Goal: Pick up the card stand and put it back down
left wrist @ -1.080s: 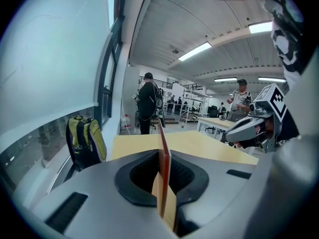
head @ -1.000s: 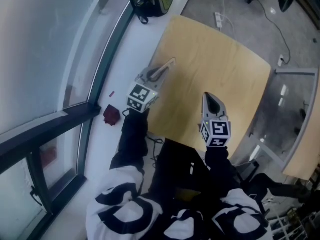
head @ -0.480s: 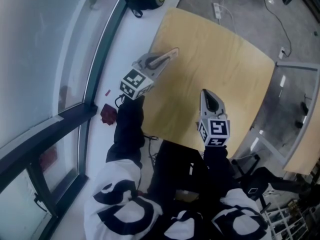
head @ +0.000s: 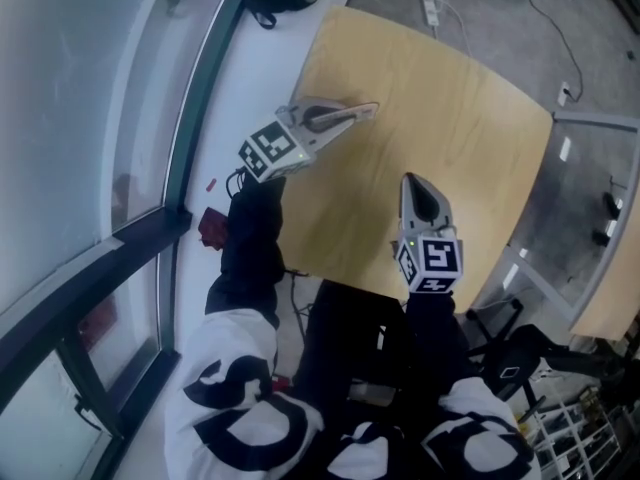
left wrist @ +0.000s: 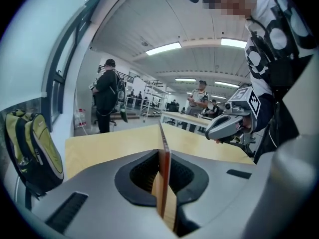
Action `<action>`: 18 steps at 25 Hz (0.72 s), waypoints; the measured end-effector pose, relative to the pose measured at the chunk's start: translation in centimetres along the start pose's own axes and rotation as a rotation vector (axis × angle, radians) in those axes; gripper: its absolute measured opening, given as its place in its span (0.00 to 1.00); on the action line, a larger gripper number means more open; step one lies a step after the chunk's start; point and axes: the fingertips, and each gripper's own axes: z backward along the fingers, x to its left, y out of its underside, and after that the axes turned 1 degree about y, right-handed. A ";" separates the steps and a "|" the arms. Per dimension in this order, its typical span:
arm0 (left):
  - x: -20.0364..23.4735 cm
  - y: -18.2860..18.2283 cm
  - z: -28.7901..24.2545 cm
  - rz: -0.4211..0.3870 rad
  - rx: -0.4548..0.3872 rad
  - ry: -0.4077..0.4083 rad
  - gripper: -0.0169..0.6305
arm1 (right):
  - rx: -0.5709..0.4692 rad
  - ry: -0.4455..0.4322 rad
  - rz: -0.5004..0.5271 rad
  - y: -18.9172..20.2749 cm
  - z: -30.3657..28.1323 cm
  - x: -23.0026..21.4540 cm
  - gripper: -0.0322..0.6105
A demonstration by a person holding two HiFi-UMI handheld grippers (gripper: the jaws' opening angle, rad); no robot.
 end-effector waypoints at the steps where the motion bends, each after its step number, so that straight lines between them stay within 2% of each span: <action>1: -0.2 0.2 -0.3 -0.004 0.007 0.025 0.06 | 0.000 0.003 -0.002 0.1 -0.1 -0.1 0.08; 5: -0.9 0.6 -1.0 -0.011 0.023 0.121 0.06 | -0.004 0.011 -0.009 0.1 -0.2 -0.1 0.08; 8: -1.0 0.6 -1.5 -0.009 0.033 0.155 0.06 | -0.008 0.009 -0.010 0.0 -0.3 -0.2 0.08; 11: -0.6 0.4 -1.5 -0.018 0.020 0.155 0.06 | -0.007 0.012 -0.009 -0.1 -0.3 -0.2 0.08; 15: -0.4 -1.3 -1.1 0.007 -0.086 0.151 0.07 | -0.013 0.011 -0.010 -0.3 -0.1 -0.2 0.08; 18: 0.0 -0.8 -0.8 0.013 -0.066 0.127 0.09 | -0.019 0.007 -0.007 -0.5 0.2 -0.2 0.08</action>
